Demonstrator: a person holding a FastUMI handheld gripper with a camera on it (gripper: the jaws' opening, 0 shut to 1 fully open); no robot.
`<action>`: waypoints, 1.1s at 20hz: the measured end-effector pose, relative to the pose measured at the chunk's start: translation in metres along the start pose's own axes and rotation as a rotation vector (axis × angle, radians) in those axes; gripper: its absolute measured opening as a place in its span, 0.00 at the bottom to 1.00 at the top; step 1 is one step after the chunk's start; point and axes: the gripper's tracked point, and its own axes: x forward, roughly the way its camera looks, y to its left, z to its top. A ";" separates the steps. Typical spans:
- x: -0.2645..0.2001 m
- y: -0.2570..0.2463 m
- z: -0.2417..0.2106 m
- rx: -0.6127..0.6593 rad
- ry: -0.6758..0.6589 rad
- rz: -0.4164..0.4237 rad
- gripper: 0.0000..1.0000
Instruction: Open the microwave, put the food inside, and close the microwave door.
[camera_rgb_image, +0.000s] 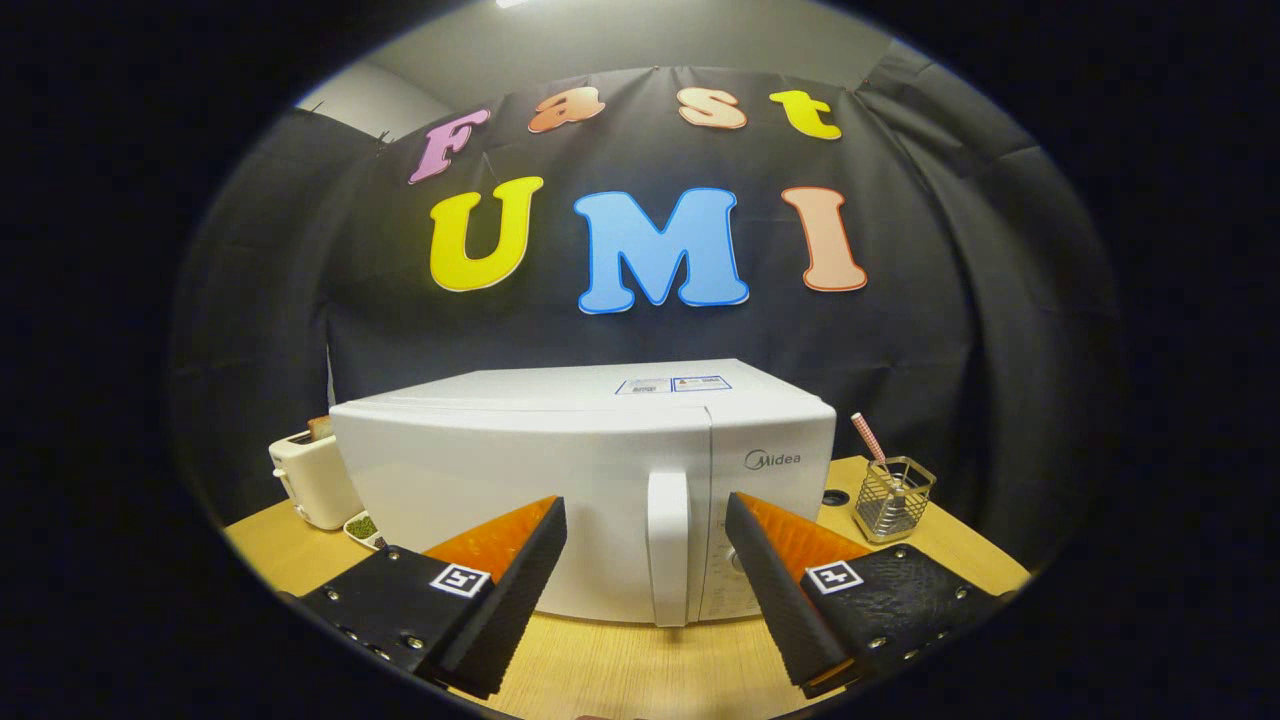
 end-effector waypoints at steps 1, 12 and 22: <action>0.004 -0.002 -0.002 0.003 0.010 -0.017 0.96; 0.024 -0.016 -0.017 0.065 -0.016 -0.060 0.34; 0.010 -0.015 -0.021 0.028 0.012 -0.103 0.09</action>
